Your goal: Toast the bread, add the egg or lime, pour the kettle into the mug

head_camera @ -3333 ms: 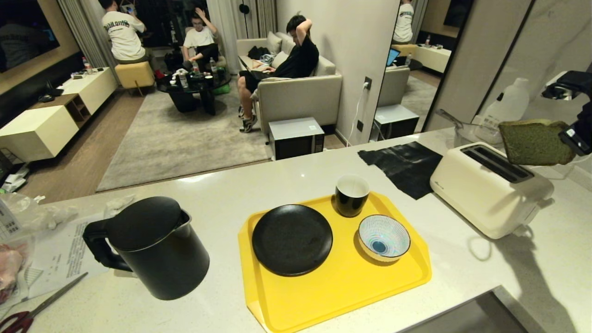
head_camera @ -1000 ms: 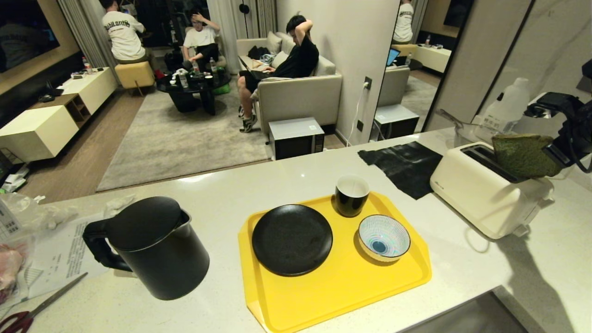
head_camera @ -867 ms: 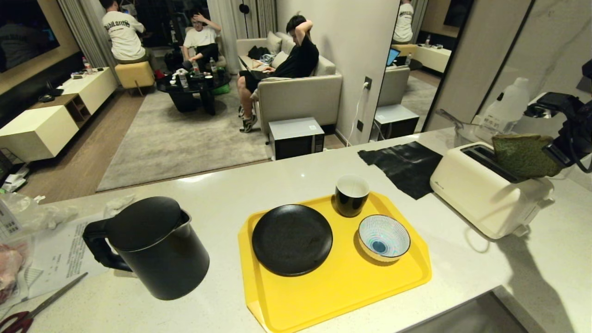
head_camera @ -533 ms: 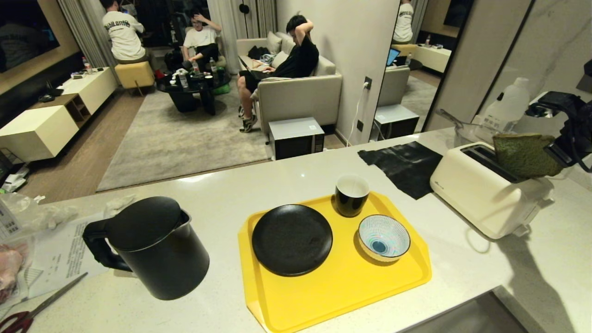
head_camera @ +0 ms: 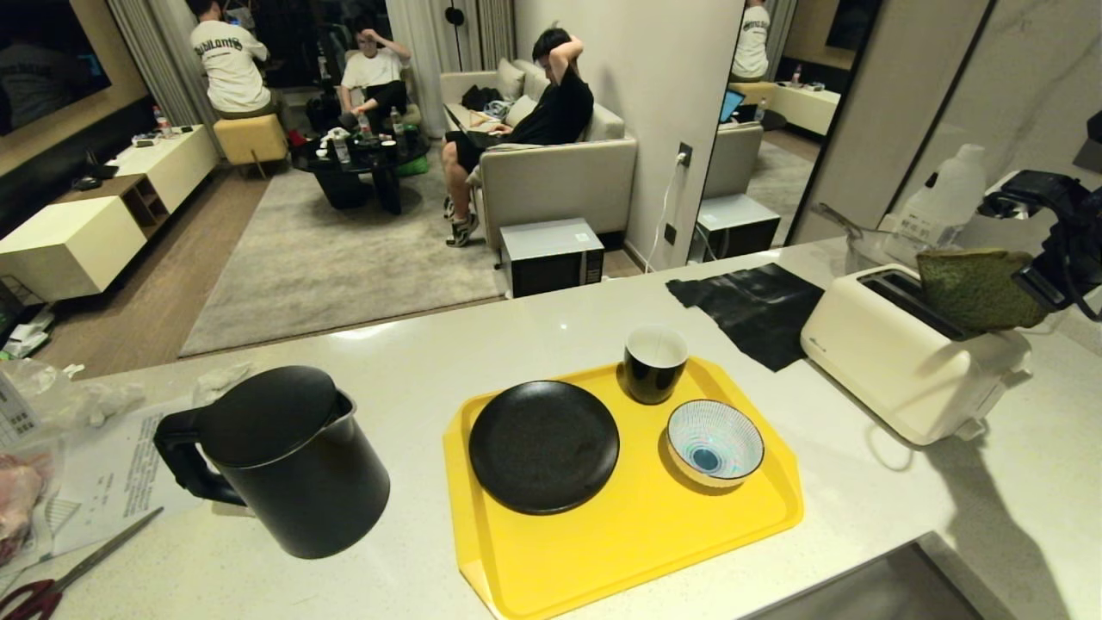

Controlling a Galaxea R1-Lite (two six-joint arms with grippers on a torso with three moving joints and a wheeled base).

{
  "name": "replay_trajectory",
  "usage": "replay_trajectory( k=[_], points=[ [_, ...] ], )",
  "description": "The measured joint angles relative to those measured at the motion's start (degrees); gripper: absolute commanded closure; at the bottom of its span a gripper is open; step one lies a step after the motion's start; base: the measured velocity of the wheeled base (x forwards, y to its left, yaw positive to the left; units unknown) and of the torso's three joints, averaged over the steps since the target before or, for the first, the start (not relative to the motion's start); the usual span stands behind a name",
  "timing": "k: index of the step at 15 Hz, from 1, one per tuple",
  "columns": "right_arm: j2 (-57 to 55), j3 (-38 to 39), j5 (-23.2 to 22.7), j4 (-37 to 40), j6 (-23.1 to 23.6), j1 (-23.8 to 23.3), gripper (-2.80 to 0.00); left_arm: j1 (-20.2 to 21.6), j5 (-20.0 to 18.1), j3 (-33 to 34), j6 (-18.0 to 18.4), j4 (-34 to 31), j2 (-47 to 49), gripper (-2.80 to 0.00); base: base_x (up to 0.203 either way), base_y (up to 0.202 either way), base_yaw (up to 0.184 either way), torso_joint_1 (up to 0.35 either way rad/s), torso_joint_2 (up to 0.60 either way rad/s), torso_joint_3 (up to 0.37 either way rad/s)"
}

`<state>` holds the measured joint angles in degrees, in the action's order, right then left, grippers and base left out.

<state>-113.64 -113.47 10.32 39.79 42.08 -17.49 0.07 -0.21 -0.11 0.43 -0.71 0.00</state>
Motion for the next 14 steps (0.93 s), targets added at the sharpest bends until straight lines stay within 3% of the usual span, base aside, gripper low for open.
replay_trajectory(
  k=[14],
  points=[
    [-0.3, 0.0, -0.9, -2.9, -1.3, 0.0, -2.80, 0.0, -0.1, -0.1, 0.1, 0.0, 0.0, 0.00, 0.000, 0.000, 0.000, 0.000, 0.00, 0.000]
  ],
)
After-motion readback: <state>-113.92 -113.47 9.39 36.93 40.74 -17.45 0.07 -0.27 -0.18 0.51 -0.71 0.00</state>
